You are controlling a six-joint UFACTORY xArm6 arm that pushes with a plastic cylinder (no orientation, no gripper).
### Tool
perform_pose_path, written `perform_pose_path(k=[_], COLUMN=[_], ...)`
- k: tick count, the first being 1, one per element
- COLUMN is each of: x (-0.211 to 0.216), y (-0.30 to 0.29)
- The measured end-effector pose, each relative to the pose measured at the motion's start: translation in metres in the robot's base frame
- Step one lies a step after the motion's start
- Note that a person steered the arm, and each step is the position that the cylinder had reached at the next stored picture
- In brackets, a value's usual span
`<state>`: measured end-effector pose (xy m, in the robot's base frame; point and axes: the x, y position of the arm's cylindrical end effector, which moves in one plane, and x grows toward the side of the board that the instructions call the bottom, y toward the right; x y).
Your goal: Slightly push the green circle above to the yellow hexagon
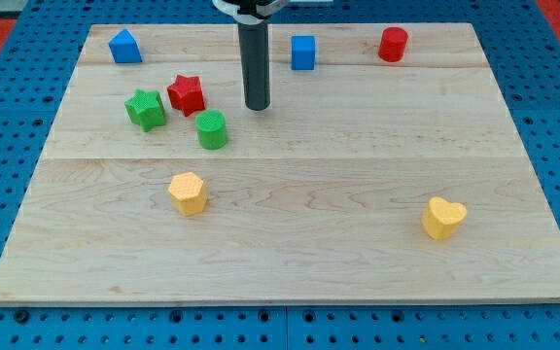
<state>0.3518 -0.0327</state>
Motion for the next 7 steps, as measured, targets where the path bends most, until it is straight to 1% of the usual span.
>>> perform_pose_path(k=[4,6,7], x=[-0.001,0.019,0.032], y=[-0.014,-0.037,-0.032])
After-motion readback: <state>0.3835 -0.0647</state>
